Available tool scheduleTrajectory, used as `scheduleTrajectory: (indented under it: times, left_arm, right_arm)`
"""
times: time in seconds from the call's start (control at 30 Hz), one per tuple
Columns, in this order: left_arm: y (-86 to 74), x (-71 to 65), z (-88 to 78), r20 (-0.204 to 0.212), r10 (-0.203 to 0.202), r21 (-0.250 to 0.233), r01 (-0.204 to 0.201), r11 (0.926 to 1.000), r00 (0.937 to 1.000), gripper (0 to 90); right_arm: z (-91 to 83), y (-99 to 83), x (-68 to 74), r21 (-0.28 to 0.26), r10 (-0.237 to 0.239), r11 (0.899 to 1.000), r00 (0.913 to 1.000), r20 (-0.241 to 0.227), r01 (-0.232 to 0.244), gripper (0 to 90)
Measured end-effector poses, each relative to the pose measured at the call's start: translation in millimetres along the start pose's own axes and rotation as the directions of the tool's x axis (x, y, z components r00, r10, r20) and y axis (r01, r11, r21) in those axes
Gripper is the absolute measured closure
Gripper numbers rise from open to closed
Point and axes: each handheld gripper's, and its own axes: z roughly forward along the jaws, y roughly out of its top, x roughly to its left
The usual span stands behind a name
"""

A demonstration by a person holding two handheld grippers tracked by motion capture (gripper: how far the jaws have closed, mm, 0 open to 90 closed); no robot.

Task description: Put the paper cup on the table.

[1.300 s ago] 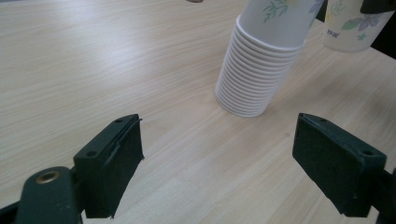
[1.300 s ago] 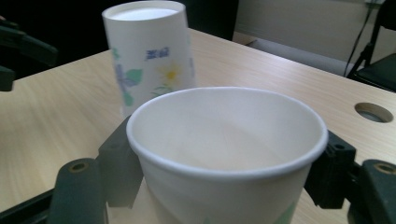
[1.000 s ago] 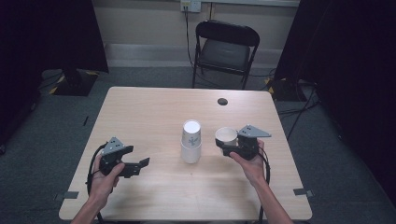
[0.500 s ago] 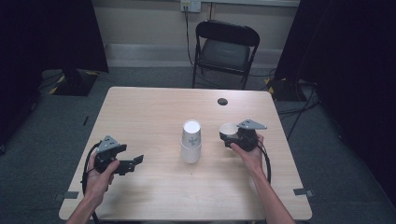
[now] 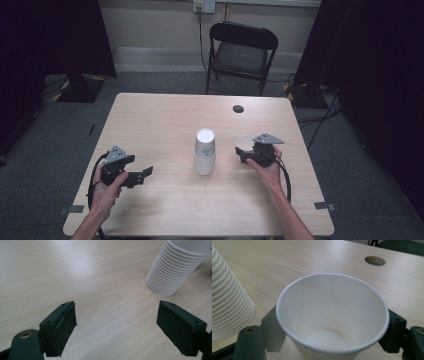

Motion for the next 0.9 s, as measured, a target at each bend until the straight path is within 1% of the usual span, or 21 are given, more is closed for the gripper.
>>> scheduleTrajectory:
  times: [0.07, 0.17, 0.23, 0.3, 0.37, 0.4, 0.5, 0.57, 0.63, 0.67, 0.7, 0.77, 0.83, 0.9]
  left_arm:
    - [-0.5, 0.3, 0.5, -0.001, -0.003, -0.001, 0.003, 1.0000, 1.0000, 15.8]
    - [-1.1, 1.0, 0.5, -0.004, -0.003, 0.001, 0.003, 1.0000, 1.0000, 15.9]
    - [-1.8, 1.2, -0.1, -0.003, -0.010, 0.003, 0.010, 0.9999, 0.9999, 15.8]
    - [-2.5, 1.8, -0.5, -0.004, -0.008, 0.004, 0.008, 1.0000, 1.0000, 15.9]
    - [-2.9, 2.3, -1.7, -0.004, -0.009, 0.002, 0.009, 1.0000, 0.9999, 15.8]
    - [-3.0, 2.5, -2.4, -0.005, -0.011, 0.002, 0.011, 0.9999, 0.9999, 15.8]
    - [-3.5, 2.3, -4.2, -0.010, -0.012, 0.009, 0.012, 0.9999, 0.9999, 15.9]
    - [-4.9, 2.0, -6.4, -0.016, -0.006, 0.016, 0.007, 0.9999, 0.9998, 15.8]
    - [-6.9, 3.3, -9.4, -0.024, -0.003, 0.016, 0.003, 0.9999, 0.9997, 15.9]
    - [-8.1, 4.3, -10.8, -0.024, -0.006, 0.015, 0.007, 0.9999, 0.9997, 15.9]
    - [-9.5, 5.2, -11.5, -0.031, -0.011, 0.014, 0.012, 0.9998, 0.9995, 15.8]
    - [-12.2, 7.1, -11.3, -0.039, -0.008, 0.028, 0.009, 0.9996, 0.9992, 15.9]
    - [-13.9, 8.3, -11.4, -0.041, -0.015, 0.031, 0.016, 0.9994, 0.9990, 15.9]
    - [-14.3, 9.3, -12.8, -0.044, -0.013, 0.032, 0.015, 0.9994, 0.9990, 15.9]
  right_arm:
    - [-1.8, -4.1, -0.8, 0.004, 0.002, 1.000, 1.0000, -0.002, -0.002, 20.5]
    - [-4.8, -4.7, -2.4, 0.012, 0.030, 0.999, 0.9995, -0.013, -0.030, 14.5]
    - [-8.7, -3.9, -2.3, 0.008, 0.032, 0.999, 0.9992, -0.024, -0.032, 13.9]
    - [-14.5, -3.9, -1.3, 0.015, 0.032, 0.999, 0.9990, -0.033, -0.031, 13.9]
    - [-22.3, -5.7, -0.7, 0.014, 0.029, 1.000, 0.9986, -0.043, -0.028, 13.9]
    - [-26.7, -6.9, -0.5, 0.014, 0.037, 0.999, 0.9980, -0.051, -0.036, 13.9]
    - [-39.8, -10.8, -0.3, 0.016, 0.038, 0.999, 0.9976, -0.057, -0.037, 13.8]
    - [-48.6, -13.4, -0.2, 0.011, 0.040, 0.999, 0.9977, -0.054, -0.039, 14.0]
    - [-56.6, -16.1, -1.2, 0.014, 0.052, 0.999, 0.9977, -0.044, -0.051, 13.9]
    - [-60.7, -17.5, -2.4, 0.014, 0.055, 0.998, 0.9975, -0.045, -0.054, 14.0]
    - [-64.6, -18.5, -3.4, 0.015, 0.064, 0.998, 0.9973, -0.035, -0.064, 14.0]
    - [-72.4, -20.6, -5.4, 0.007, 0.076, 0.997, 0.9967, -0.027, -0.076, 15.0]
    - [-79.2, -21.6, -6.9, 0.026, 0.062, 0.998, 0.9980, 0.008, -0.063, 15.3]
    - [-85.7, -23.2, -8.0, 0.023, 0.077, 0.997, 0.9969, 0.016, -0.078, 15.3]
